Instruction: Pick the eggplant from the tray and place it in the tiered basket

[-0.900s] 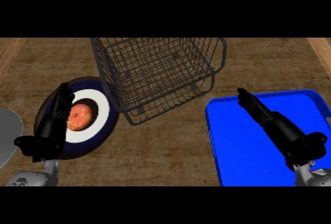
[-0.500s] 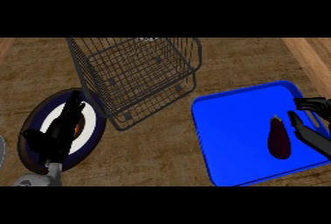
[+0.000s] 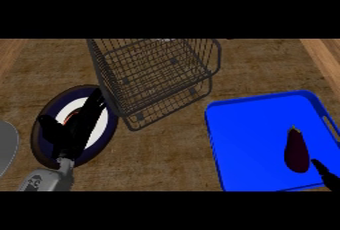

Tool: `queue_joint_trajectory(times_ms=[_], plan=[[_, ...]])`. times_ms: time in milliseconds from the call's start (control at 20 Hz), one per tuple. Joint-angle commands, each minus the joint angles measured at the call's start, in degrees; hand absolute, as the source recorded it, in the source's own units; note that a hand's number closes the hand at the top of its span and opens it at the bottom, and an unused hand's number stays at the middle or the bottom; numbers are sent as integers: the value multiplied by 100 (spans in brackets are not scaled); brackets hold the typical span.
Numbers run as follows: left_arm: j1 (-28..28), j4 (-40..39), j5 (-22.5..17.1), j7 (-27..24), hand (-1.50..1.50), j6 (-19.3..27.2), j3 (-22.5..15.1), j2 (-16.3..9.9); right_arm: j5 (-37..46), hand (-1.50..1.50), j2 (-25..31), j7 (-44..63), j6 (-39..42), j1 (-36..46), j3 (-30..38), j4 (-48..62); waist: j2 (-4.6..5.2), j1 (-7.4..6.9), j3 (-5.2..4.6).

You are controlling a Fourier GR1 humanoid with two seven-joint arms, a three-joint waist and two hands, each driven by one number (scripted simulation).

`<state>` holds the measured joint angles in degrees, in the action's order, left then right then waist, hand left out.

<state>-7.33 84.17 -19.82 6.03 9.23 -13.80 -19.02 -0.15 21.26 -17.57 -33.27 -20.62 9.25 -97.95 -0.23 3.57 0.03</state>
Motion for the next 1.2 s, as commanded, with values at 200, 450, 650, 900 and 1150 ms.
queue_joint_trajectory(times_ms=[200, 450, 650, 900, 1150], plan=[[-249, 184, 41, 342, 0, -98, -148, 16, 2253, -150, 379, 2059, -876, -1604, -477, -836, 81, -295, -51], [-369, 219, 92, 371, 0, -104, -217, 63, 3369, -150, 651, 3786, -548, -1953, -252, -1111, 191, -499, -86], [-560, 92, 25, 460, 0, -252, -170, 30, 4251, -150, 484, 5225, 86, -1893, -550, -1889, 193, -549, -76], [-427, 41, 91, 354, 0, -338, -305, 120, 5343, -150, 227, 7078, 1285, -772, -1062, -2218, 146, -728, -45], [-645, -78, 115, 458, 0, -209, -213, 261, 6452, -150, -199, 8561, 2475, 515, -1611, -1767, 102, -634, -24]])
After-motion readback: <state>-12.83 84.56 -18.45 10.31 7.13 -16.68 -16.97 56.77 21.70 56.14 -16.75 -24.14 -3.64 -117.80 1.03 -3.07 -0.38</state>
